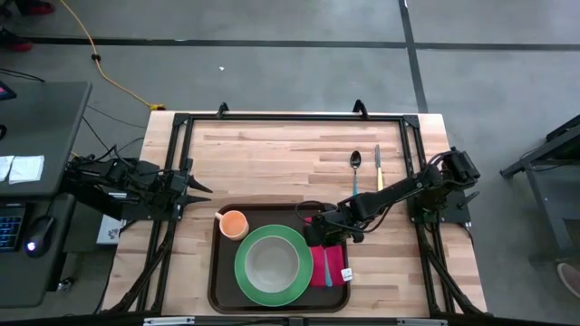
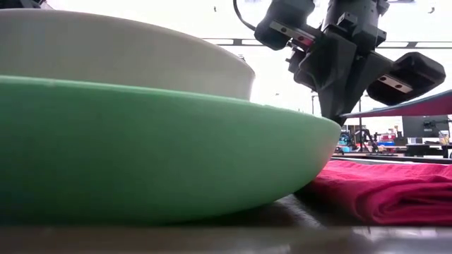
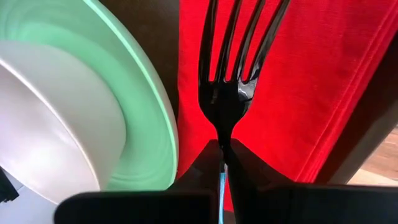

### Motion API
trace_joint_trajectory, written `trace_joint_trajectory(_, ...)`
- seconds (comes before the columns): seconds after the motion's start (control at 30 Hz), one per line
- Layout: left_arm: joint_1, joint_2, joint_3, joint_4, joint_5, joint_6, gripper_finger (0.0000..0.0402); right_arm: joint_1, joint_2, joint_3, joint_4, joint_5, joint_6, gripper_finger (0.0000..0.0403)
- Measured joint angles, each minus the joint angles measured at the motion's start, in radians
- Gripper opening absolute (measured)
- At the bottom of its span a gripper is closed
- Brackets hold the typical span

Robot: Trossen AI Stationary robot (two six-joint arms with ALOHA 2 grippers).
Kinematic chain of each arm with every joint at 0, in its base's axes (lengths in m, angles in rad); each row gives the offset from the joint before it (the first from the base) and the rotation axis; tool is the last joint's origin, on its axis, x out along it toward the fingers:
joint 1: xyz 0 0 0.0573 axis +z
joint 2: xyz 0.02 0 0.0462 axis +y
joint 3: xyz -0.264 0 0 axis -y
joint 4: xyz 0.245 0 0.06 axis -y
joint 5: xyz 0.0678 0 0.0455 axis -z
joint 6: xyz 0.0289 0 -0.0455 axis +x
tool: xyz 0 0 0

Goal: Set up tray
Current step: Put the blue fork on the red napkin

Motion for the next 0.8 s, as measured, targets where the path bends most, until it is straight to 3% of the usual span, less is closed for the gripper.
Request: trace_joint_trajectory(0.8,0.000,0.000,0.000,0.002,0.000,0.023,0.0136,-0.020,0.056,0.000,-0.012,0.008,-0.029,0.0000)
